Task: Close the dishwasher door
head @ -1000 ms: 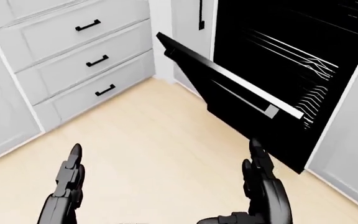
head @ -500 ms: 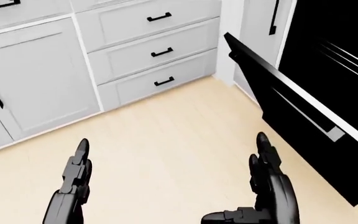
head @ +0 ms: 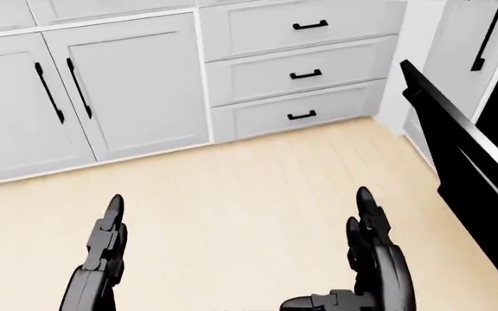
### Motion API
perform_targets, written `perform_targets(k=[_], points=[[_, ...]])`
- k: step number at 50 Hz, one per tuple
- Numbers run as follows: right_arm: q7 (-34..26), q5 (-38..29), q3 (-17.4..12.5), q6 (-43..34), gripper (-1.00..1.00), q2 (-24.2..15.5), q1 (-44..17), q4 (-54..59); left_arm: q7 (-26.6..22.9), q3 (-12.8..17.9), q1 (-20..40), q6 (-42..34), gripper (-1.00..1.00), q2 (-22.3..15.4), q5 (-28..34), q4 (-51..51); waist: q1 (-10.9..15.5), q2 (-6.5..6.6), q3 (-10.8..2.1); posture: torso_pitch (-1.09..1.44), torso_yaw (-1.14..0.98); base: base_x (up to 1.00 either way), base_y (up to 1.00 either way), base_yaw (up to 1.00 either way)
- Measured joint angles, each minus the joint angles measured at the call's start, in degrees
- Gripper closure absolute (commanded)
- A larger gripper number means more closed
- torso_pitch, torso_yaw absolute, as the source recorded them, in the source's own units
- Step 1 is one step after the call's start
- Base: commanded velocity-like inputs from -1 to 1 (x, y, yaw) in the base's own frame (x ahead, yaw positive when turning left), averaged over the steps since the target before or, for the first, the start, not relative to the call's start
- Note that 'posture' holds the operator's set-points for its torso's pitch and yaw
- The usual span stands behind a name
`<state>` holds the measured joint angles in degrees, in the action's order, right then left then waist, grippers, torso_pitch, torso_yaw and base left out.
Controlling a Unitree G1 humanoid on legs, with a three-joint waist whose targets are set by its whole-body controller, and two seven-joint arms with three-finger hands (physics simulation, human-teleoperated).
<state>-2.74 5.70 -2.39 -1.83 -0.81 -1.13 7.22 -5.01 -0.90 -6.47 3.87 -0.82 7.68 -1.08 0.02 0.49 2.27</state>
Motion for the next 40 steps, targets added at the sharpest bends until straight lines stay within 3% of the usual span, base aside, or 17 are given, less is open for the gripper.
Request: perform_targets(k=[4, 5, 10, 16, 19, 21, 24, 30, 32, 33, 37, 40], points=[[-0.10, 0.02, 0.10, 0.03, -1.00, 0.00, 0.19, -0.56, 0.00, -0.30, -0.18, 0.27, -1.00, 0.09, 0.04, -0.49, -0.18, 3.82, -0.38, 0.00, 0.00, 0.00, 0.00, 0.47], [-0.09, 0.00, 0.25, 0.00, -1.00, 0.35, 0.10, -0.69, 0.00, -0.10, -0.17, 0.28, -1.00, -0.24, 0.04, -0.44, 0.26, 3.81, -0.59, 0.00, 0.00, 0.00, 0.00, 0.47], [-0.55, 0.02, 1.48, -0.70, -1.00, 0.72, 0.42, 0.15, 0.43, 1.20, -0.82, -0.66, -1.00, -0.50, -0.02, 0.31, 1.71, 2.07, -0.87, 0.00, 0.00, 0.00, 0.00, 0.47], [-0.34, -0.02, 0.81, -0.30, -1.00, 0.50, -0.08, -0.65, 0.30, 0.51, -0.40, -0.04, -1.00, -0.34, -0.08, -0.29, 1.00, -1.87, -0.08, 0.00, 0.00, 0.00, 0.00, 0.45], [-0.39, 0.02, 0.77, -0.17, -1.00, 0.27, -0.30, -0.55, 0.25, 0.44, -0.29, 0.06, -1.00, -0.15, -0.10, -0.66, 0.42, -4.53, -0.51, 0.00, 0.00, 0.00, 0.00, 0.42], [-0.19, -0.02, -0.05, -0.51, -1.00, -0.13, -0.30, -0.19, 0.08, -0.42, -0.37, -0.05, -1.00, 0.27, -0.10, -0.13, -0.17, -3.56, 0.00, 0.00, 0.00, 0.00, 0.00, 0.41], [0.14, -0.08, -0.36, -1.23, -1.00, -0.17, -0.04, 0.12, -0.31, -0.76, -0.86, -0.49, -1.00, 0.20, -0.08, 0.00, -0.02, -3.41, -0.34, 0.00, 0.00, 0.00, 0.00, 0.39], [0.02, -0.22, 0.46, -1.25, -1.00, 0.09, -0.86, -0.96, 0.10, -0.15, -0.83, 0.22, -1.00, 0.03, 0.06, -1.18, -0.33, 0.51, -0.03, 0.00, 0.00, 0.00, 0.00, 0.22], [0.14, -0.37, 0.65, -1.18, -1.00, 0.13, -0.94, -1.24, 0.15, -0.08, -0.65, 0.42, -1.00, 0.03, 0.01, -1.35, -1.20, 2.20, -0.35, 0.00, 0.00, 0.00, 0.00, 0.00], [0.25, -0.51, 0.69, -1.17, -1.00, 0.33, -0.99, -1.04, 0.15, -0.02, -0.44, 0.42, -1.00, -0.16, -0.02, -1.18, -1.34, 2.40, -0.56, 0.00, 0.00, 0.00, 0.00, 0.00], [0.28, -0.73, 1.29, -2.18, -1.00, 0.60, -0.04, -0.09, 0.25, 0.51, -0.85, -0.16, -1.00, -0.33, -0.03, -0.18, -0.96, 0.09, -0.50, 0.00, 0.00, 0.00, 0.00, 0.00], [0.29, -0.75, 0.94, -2.50, -1.00, 0.45, -0.17, -0.11, 0.26, 0.33, -0.99, -0.42, -1.00, -0.24, 0.01, 0.04, -0.42, -0.72, -0.86, 0.00, 0.00, 0.00, 0.00, 0.00]])
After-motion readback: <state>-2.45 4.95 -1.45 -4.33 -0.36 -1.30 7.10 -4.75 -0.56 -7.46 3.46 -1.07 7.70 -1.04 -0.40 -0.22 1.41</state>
